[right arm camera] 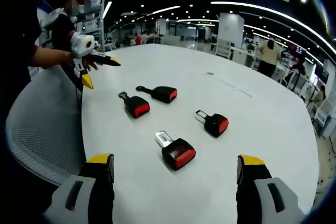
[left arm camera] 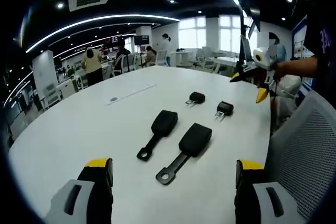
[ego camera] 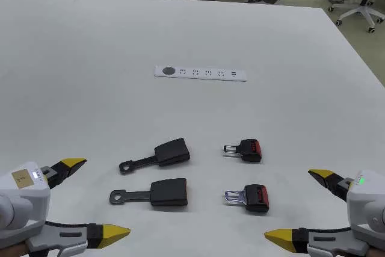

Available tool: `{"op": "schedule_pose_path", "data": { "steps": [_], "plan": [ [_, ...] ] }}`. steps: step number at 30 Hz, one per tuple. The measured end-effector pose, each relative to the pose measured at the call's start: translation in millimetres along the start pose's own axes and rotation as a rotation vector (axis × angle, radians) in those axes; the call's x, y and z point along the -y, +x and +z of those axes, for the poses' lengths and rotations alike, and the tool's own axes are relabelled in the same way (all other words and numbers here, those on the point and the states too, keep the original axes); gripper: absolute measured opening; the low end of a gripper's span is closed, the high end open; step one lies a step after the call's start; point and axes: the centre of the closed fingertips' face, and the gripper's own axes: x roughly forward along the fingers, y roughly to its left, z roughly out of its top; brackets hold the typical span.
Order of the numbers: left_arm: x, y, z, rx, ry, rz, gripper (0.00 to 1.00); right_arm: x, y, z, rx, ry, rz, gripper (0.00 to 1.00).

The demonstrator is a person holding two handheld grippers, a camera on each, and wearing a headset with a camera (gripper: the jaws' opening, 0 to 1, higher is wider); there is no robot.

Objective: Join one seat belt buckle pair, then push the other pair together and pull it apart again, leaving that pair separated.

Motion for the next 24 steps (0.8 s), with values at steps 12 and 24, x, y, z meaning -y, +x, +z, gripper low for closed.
{"op": "schedule_pose_path", "data": {
  "steps": [12, 24],
  "plan": [
    [-1.7, -0.2, -1.0, 0.006, -0.001, -0.004, 1.00, 0.4, -0.7, 1.4, 0.005, 0.002, -0.001, 0.99],
    [-0.4, -0.3, -0.1, 0.017, -0.012, -0.010, 1.00, -0.2, -1.4, 3.3, 0.005, 0.001, 0.000, 0.99]
  ]
}}
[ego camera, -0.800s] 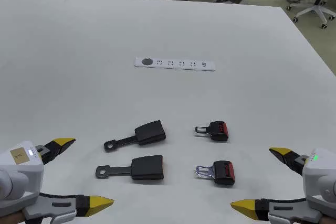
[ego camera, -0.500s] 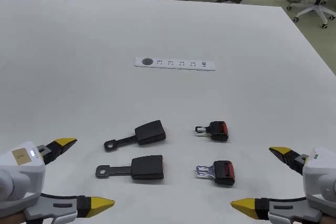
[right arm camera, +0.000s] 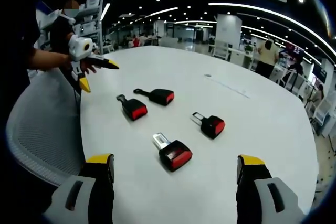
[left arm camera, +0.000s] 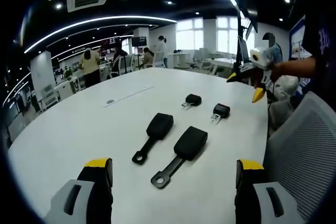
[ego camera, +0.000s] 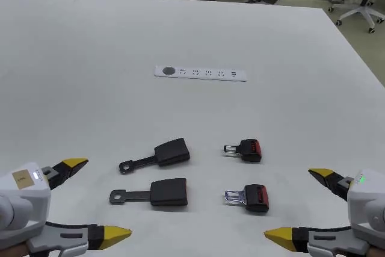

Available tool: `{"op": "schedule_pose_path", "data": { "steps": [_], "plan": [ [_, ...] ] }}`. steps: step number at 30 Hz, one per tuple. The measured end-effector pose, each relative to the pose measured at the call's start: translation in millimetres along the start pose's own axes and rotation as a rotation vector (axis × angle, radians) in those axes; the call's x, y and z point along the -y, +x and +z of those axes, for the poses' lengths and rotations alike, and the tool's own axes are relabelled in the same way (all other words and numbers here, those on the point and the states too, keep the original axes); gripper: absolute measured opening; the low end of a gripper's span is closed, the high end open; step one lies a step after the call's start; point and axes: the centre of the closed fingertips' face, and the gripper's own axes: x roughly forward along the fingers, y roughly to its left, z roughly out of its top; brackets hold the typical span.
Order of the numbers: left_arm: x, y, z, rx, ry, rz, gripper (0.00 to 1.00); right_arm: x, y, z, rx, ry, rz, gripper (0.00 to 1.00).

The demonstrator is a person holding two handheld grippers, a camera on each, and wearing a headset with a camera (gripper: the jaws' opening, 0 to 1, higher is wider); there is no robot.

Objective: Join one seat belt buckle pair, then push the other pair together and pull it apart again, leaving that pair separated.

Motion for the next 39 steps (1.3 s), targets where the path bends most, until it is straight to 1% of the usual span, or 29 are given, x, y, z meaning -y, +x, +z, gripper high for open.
{"op": "schedule_pose_path", "data": {
  "steps": [5, 7, 13, 23, 33, 36, 39],
  "plan": [
    [1.2, 0.0, 0.0, 0.001, -0.007, 0.001, 1.00, 0.7, 0.2, 0.5, 0.003, 0.003, 0.000, 0.99],
    [-0.2, 0.2, -1.5, 0.002, -0.008, 0.001, 1.00, 1.5, 0.4, 0.6, 0.003, 0.003, 0.000, 0.99],
    [2.0, 1.2, -1.6, -0.003, -0.006, -0.003, 1.00, 1.3, 0.9, 1.2, 0.002, 0.003, 0.002, 0.99],
    [0.8, 0.6, -1.9, -0.002, -0.005, -0.004, 1.00, 0.6, 1.0, 0.8, 0.001, 0.005, 0.006, 0.99],
    [4.8, 1.3, 2.6, 0.001, -0.008, -0.011, 1.00, 0.9, 0.8, 0.8, -0.003, 0.002, 0.007, 0.99],
    [1.6, 1.5, 1.6, 0.003, -0.010, -0.007, 1.00, 1.4, 1.0, 0.8, -0.004, 0.001, 0.007, 0.99],
    [1.1, 2.0, 2.2, 0.004, -0.012, -0.008, 1.00, 1.5, 0.9, 1.6, -0.004, 0.002, 0.007, 0.99]
  ]
}}
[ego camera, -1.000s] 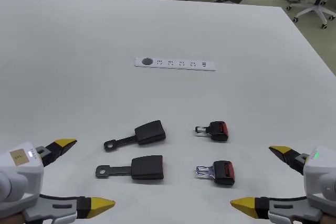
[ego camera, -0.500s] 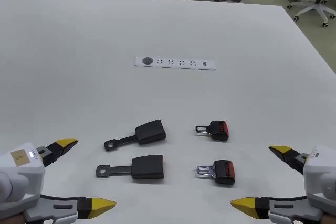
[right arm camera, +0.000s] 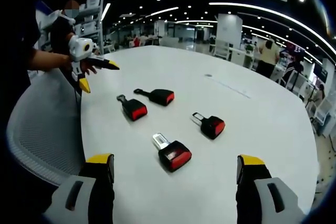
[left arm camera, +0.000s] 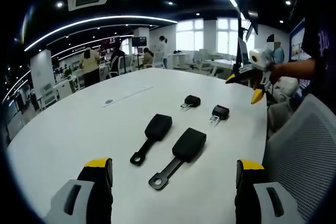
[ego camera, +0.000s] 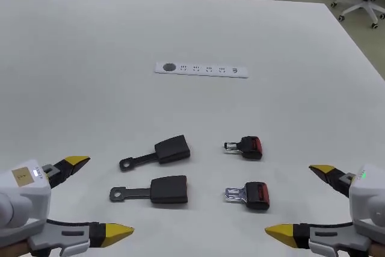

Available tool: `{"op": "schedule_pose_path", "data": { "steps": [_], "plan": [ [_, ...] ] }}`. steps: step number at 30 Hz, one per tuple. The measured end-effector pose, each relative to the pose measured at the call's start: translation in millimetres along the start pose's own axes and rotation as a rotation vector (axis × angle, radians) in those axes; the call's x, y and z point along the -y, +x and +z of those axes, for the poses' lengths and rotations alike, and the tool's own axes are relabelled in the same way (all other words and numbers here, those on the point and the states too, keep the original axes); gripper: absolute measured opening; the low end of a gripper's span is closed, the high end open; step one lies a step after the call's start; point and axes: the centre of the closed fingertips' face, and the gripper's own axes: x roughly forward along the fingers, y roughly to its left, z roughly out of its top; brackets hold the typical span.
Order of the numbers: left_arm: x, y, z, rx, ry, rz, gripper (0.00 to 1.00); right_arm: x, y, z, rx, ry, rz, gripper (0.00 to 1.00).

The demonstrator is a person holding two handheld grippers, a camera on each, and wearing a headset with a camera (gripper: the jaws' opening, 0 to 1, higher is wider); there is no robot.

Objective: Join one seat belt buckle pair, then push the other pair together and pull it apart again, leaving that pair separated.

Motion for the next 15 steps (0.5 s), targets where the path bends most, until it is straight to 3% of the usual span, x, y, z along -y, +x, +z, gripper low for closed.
{"op": "schedule_pose_path", "data": {
  "steps": [15],
  "plan": [
    [-0.9, 5.5, -1.3, -0.008, 0.003, -0.007, 1.00, 2.8, -0.6, -1.9, -0.010, -0.001, 0.002, 0.99]
  ]
}}
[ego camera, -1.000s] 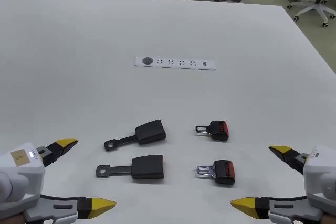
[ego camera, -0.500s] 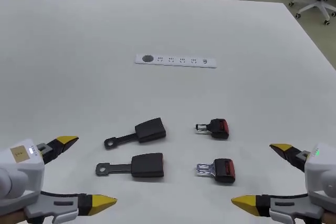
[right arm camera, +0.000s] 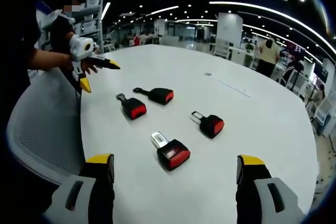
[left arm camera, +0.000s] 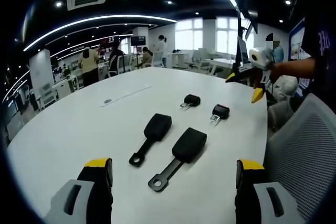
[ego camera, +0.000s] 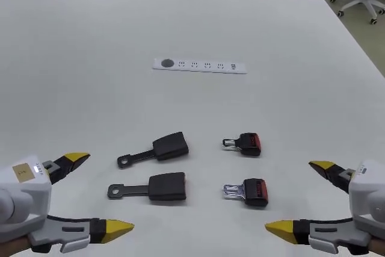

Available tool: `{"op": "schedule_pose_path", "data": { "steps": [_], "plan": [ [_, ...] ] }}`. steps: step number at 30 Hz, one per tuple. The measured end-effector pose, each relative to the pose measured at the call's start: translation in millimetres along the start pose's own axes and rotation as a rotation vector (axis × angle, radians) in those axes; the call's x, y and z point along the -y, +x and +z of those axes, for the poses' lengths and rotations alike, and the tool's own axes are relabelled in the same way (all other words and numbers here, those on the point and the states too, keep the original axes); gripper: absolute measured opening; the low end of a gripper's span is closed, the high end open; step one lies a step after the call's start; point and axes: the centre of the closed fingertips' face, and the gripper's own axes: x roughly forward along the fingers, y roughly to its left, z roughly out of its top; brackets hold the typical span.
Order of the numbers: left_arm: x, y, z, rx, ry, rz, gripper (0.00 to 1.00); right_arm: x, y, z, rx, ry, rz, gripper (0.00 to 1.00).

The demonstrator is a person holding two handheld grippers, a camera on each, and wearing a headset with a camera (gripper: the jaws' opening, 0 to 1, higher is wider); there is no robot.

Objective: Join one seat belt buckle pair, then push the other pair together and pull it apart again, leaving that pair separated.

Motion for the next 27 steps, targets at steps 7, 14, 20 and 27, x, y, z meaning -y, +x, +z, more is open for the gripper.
{"op": "schedule_pose_path", "data": {
  "steps": [7, 14, 20, 27],
  "plan": [
    [0.6, 4.3, 0.5, -0.014, 0.010, -0.015, 1.00, 2.9, 0.0, -3.7, -0.020, -0.021, 0.010, 0.98],
    [5.7, 12.6, 1.1, -0.053, 0.055, -0.057, 0.97, 6.0, -0.6, -5.1, -0.051, -0.064, 0.025, 0.93],
    [8.2, 22.4, 3.2, -0.083, 0.081, -0.100, 0.95, 9.5, 3.0, -8.3, -0.082, -0.088, 0.050, 0.88],
    [11.3, 33.7, 1.0, -0.124, 0.122, -0.141, 0.92, 8.9, 7.3, -9.2, -0.110, -0.124, 0.080, 0.84]
  ]
}}
